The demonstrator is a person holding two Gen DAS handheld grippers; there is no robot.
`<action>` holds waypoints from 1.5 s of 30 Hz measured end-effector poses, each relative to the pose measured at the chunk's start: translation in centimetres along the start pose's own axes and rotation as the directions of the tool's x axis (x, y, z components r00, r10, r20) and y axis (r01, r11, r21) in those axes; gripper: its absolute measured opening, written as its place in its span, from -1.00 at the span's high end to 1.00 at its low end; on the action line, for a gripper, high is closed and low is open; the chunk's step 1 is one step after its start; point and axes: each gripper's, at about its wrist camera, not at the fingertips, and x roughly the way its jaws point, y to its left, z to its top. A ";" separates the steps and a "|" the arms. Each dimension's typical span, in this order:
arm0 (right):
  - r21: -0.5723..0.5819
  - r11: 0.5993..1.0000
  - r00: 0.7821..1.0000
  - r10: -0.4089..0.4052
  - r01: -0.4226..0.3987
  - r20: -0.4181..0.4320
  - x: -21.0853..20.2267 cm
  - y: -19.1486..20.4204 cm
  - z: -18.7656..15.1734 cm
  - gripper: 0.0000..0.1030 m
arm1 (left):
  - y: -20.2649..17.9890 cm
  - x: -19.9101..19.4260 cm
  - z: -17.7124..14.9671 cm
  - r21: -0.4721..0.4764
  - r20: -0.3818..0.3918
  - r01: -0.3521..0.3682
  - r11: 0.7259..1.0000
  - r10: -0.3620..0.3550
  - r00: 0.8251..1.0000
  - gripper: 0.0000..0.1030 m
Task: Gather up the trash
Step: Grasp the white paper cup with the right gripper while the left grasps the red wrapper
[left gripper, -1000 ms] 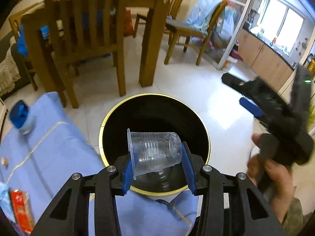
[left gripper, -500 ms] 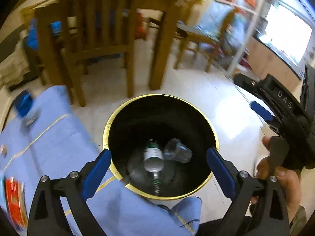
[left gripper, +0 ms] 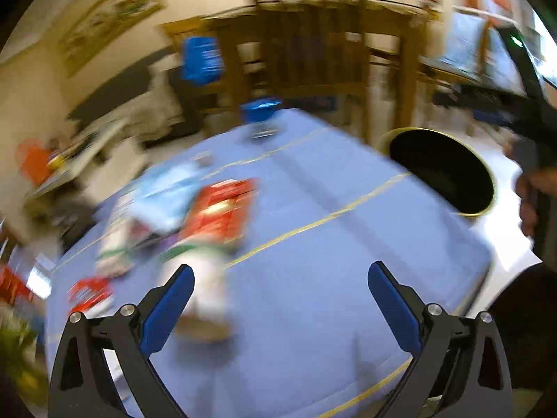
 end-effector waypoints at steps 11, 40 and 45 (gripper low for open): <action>0.074 0.887 0.825 0.453 -0.456 -0.340 2.1 18.5 -9.6 -0.90 | 16.5 -4.9 -6.1 -0.344 0.038 -0.117 0.931 0.139 0.990 -0.87; 0.028 0.884 0.785 0.429 -0.467 -0.447 2.6 25.3 -11.4 0.01 | 25.3 -0.2 -8.2 -0.451 0.051 0.113 0.886 -0.101 0.994 -0.87; 0.018 0.872 0.787 0.451 -0.490 -0.422 1.4 24.7 -10.8 0.02 | 26.1 3.9 -5.1 -0.410 -0.015 0.105 0.906 -0.122 0.992 -0.87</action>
